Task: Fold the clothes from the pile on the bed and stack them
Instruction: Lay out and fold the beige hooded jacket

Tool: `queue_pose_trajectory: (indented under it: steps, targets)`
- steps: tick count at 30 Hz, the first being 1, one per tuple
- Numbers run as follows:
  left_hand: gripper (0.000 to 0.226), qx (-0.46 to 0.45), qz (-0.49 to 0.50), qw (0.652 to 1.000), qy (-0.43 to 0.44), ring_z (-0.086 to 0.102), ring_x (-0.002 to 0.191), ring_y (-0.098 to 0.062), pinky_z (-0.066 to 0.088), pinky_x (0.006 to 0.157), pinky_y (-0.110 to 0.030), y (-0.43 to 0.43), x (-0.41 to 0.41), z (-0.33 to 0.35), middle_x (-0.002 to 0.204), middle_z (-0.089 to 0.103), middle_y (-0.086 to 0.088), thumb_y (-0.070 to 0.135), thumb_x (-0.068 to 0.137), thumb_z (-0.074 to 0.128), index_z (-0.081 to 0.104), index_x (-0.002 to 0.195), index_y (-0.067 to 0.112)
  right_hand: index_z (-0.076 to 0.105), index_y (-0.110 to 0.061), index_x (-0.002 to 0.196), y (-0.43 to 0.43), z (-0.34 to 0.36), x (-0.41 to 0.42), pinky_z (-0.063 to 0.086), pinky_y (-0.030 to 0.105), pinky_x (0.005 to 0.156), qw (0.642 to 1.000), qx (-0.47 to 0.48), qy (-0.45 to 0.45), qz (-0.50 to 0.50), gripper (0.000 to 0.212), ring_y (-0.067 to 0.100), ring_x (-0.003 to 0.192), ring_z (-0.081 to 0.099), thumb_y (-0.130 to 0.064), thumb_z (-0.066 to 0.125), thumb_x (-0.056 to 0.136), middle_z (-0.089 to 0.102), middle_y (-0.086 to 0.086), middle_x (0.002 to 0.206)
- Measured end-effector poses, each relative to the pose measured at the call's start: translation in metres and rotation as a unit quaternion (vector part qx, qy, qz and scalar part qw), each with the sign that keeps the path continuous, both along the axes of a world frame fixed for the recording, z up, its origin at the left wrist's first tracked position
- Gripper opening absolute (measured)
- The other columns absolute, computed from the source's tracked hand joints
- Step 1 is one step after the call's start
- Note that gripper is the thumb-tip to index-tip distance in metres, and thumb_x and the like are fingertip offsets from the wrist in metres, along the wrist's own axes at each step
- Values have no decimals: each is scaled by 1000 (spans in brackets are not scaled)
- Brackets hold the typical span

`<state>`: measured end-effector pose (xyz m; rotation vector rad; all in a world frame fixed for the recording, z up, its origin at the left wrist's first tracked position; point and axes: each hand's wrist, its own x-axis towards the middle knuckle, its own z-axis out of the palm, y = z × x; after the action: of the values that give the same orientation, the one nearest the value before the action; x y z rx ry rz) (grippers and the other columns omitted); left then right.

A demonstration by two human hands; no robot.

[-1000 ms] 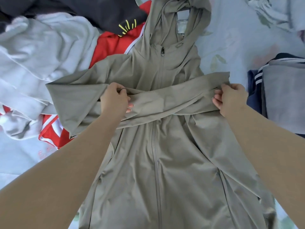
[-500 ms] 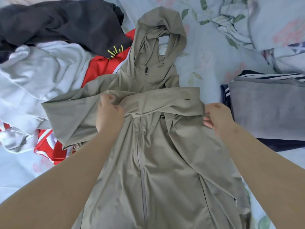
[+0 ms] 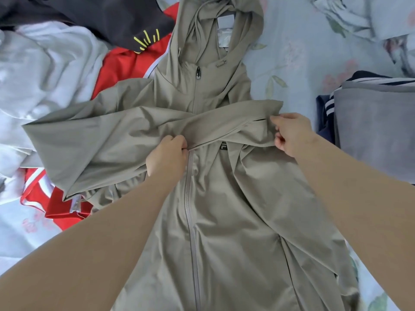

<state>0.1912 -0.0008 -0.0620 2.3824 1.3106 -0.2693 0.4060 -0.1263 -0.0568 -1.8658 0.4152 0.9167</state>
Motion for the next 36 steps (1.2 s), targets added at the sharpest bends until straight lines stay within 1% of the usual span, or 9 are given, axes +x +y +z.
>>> queue_pose_trajectory:
  steps: [6, 10, 13, 16, 19, 22, 26, 31, 36]
  targets:
    - [12, -9, 12, 995, -100, 52, 94, -23, 39, 68, -33, 3, -1, 10, 110, 51, -2, 21, 95, 48, 57, 100, 15, 51, -18, 82, -1, 11, -2, 44, 18, 46, 996, 67, -21, -50, 10, 9, 57, 45, -12, 54, 89, 50, 0, 75]
    - [3, -5, 51, 982, -182, 47, 77, -16, 31, 64, -30, 1, -13, 38, 80, 51, 8, 19, 93, 50, 52, 91, 19, 52, -12, 75, -13, 46, -5, 51, 21, 52, 951, 255, 19, -173, 18, 12, 51, 54, -11, 45, 91, 58, -2, 56]
    - [12, -56, 39, 976, -205, 53, 72, -18, 40, 65, -32, -14, -28, 53, 73, 56, 10, 18, 90, 56, 52, 84, 27, 62, -17, 83, -34, 67, -10, 54, 28, 76, 941, 307, -35, -139, 8, 13, 78, 64, -20, 59, 90, 66, -3, 82]
    - [26, -213, -48, 969, -115, 56, 73, -15, 44, 70, -29, -34, -33, 57, 78, 62, 11, 22, 88, 59, 48, 73, 41, 63, -21, 75, -67, 60, -13, 51, 39, 79, 986, 80, -144, 6, 13, 19, 82, 60, -32, 71, 76, 64, 0, 83]
    - [12, -295, -138, 945, 19, 53, 81, -10, 43, 74, -26, -54, -32, 48, 90, 59, 20, 28, 91, 54, 55, 85, 39, 62, -2, 85, -93, 48, -15, 49, 45, 80, 968, -126, -178, 123, 25, 25, 78, 54, -26, 67, 78, 58, 10, 82]
    - [18, -308, -64, 949, 9, 54, 95, -9, 40, 82, -23, -63, -32, 34, 105, 58, 14, 32, 94, 52, 57, 111, 27, 57, 2, 99, -99, 41, -17, 49, 44, 80, 974, -142, -145, 101, 32, 26, 81, 53, -18, 65, 75, 55, 9, 87]
    - [24, -195, 64, 979, -21, 56, 107, -22, 44, 92, -32, -60, -36, 17, 116, 59, 0, 27, 92, 51, 55, 115, 21, 57, -3, 111, -93, 33, -19, 47, 39, 78, 960, -162, -202, 103, 30, 28, 88, 53, -6, 61, 82, 57, 12, 98]
    - [26, -171, 44, 982, -64, 53, 108, -24, 42, 92, -32, -66, -33, 14, 116, 57, -2, 20, 91, 55, 56, 117, 17, 54, -6, 119, -105, 50, -21, 36, 38, 88, 916, -247, -316, 28, 42, 37, 109, 48, 8, 40, 82, 49, 20, 125]
    - [24, -169, 25, 978, -118, 52, 96, -11, 39, 86, -24, -69, -27, 21, 110, 57, 6, 19, 91, 55, 59, 115, 20, 46, -23, 133, -86, 48, -35, 27, 44, 97, 826, -319, -412, 215, 60, 37, 120, 37, 1, 53, 79, 35, 9, 144]
